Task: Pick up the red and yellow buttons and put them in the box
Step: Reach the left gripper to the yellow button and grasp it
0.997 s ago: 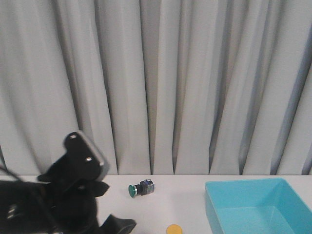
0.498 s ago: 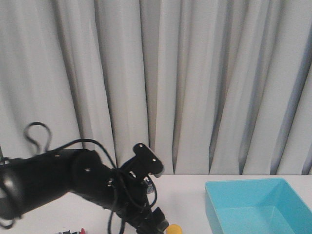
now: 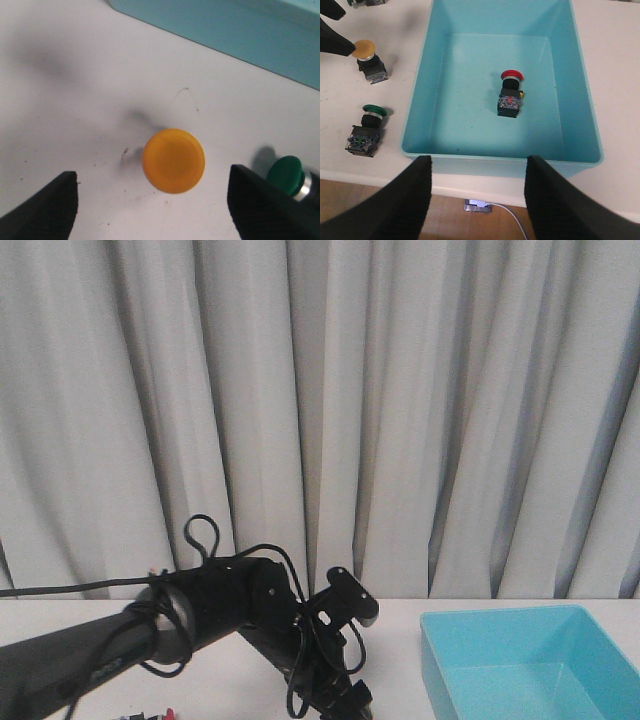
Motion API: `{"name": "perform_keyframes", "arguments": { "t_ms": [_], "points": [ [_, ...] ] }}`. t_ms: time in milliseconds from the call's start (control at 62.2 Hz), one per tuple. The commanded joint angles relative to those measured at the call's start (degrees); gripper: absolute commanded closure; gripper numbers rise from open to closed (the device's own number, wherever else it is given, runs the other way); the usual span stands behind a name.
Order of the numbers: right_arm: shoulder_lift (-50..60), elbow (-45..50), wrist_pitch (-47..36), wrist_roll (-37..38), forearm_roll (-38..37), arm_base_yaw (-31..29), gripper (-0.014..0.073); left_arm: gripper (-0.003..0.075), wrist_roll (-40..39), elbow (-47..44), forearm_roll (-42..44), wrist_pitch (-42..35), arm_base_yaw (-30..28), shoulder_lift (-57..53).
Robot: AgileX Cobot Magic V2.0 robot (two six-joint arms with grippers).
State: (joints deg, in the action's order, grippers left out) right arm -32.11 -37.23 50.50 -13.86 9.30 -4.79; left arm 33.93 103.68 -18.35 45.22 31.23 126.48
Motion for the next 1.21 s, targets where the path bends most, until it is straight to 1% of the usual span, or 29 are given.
{"name": "perform_keyframes", "arguments": {
  "t_ms": [0, 129, 273, 547, 643, 707, 1061, 1190],
  "points": [
    [-0.16, -1.47, -3.02, -0.47, 0.45, -0.14, 0.0193, 0.0134, -0.30, 5.32, -0.98, 1.65, 0.17, -0.61],
    [-0.16, -1.47, -3.02, -0.47, 0.45, -0.14, 0.0193, 0.0134, -0.24, 8.71, -1.04, 3.76, 0.17, 2.73],
    [-0.16, -1.47, -3.02, -0.47, 0.45, -0.14, 0.0193, 0.0134, 0.60, 10.63, -1.04, 4.01, 0.67, 5.26],
    [-0.16, -1.47, -3.02, -0.47, 0.45, -0.14, 0.0193, 0.0134, 4.75, 10.70, -1.46, 2.26, 1.99, 7.45],
    [-0.16, -1.47, -3.04, -0.47, 0.45, -0.14, 0.0193, 0.0147, 5.12, 10.70, -1.46, 1.90, 1.92, 7.45],
    [-0.16, -1.47, -3.04, -0.47, 0.45, -0.14, 0.0193, 0.0164, 5.17, 10.70, -1.41, 1.86, 1.92, 7.45],
    [-0.16, -1.47, -3.04, -0.47, 0.45, -0.14, 0.0193, 0.0369, 5.17, 10.70, -1.46, 2.35, 1.92, 7.45],
    [-0.16, -1.47, -3.04, -0.47, 0.45, -0.14, 0.0193, 0.0423, 5.17, 10.70, -1.46, 2.52, 1.92, 7.45]
  ]
}}
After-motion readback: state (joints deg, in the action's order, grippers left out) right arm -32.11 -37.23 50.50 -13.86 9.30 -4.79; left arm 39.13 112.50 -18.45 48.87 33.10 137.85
